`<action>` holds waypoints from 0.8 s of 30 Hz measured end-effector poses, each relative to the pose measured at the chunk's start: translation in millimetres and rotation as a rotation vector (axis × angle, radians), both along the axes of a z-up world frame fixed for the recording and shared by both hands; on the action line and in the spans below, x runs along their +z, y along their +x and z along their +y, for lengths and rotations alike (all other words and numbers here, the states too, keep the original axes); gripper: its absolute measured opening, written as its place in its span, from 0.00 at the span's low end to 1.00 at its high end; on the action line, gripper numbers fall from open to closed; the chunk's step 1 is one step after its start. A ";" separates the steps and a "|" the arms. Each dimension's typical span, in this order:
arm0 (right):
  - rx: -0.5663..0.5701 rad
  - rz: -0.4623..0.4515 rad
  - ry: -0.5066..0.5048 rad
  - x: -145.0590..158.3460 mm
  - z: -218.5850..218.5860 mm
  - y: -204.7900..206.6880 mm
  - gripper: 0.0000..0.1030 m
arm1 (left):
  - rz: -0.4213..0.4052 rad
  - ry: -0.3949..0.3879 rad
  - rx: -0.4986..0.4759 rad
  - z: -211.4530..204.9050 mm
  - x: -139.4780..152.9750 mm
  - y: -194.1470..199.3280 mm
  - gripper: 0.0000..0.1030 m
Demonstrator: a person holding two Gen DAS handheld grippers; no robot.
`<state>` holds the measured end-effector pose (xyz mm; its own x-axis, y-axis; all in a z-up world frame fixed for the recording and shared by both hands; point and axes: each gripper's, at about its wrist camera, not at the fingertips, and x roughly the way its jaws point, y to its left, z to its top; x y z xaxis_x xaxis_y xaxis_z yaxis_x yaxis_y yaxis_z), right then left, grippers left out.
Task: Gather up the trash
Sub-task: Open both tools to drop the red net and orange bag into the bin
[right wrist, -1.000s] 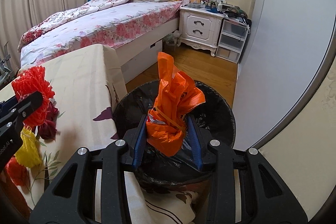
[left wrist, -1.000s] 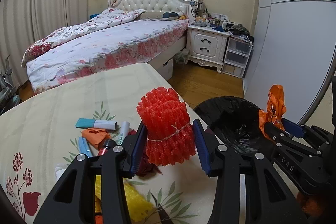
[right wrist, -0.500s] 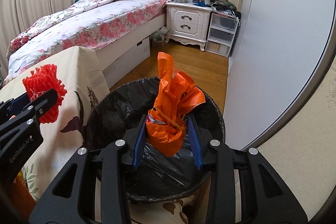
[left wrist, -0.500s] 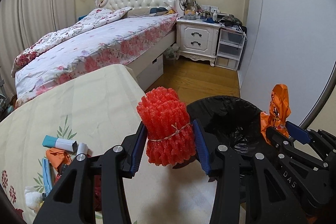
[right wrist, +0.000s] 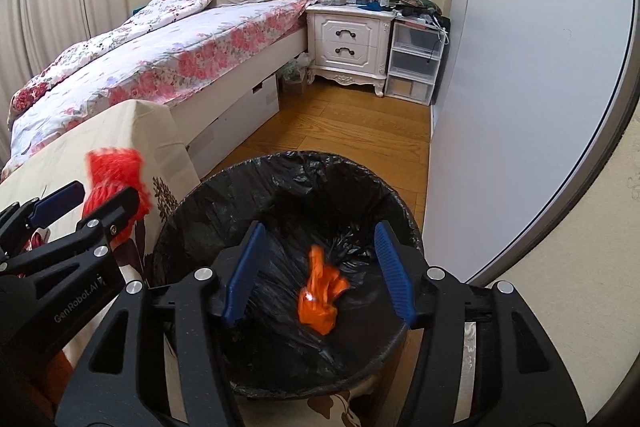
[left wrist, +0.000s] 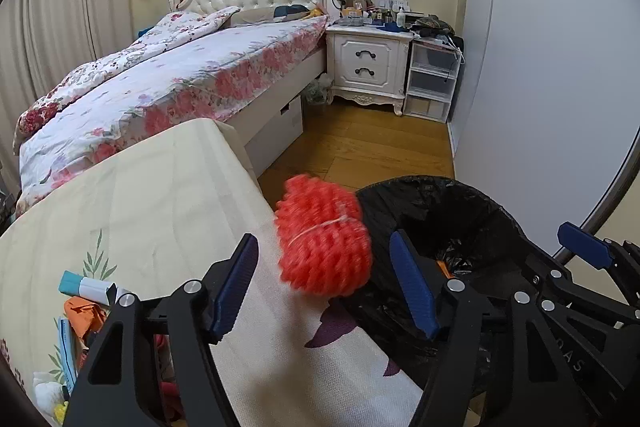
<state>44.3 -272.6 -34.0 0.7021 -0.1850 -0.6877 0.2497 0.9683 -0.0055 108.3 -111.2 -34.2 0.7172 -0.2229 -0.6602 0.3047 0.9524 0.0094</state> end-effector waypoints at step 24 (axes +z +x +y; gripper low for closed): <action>0.000 -0.027 0.039 13.7 0.2 -10.7 0.59 | -0.018 0.005 0.055 29.0 21.0 -22.0 0.77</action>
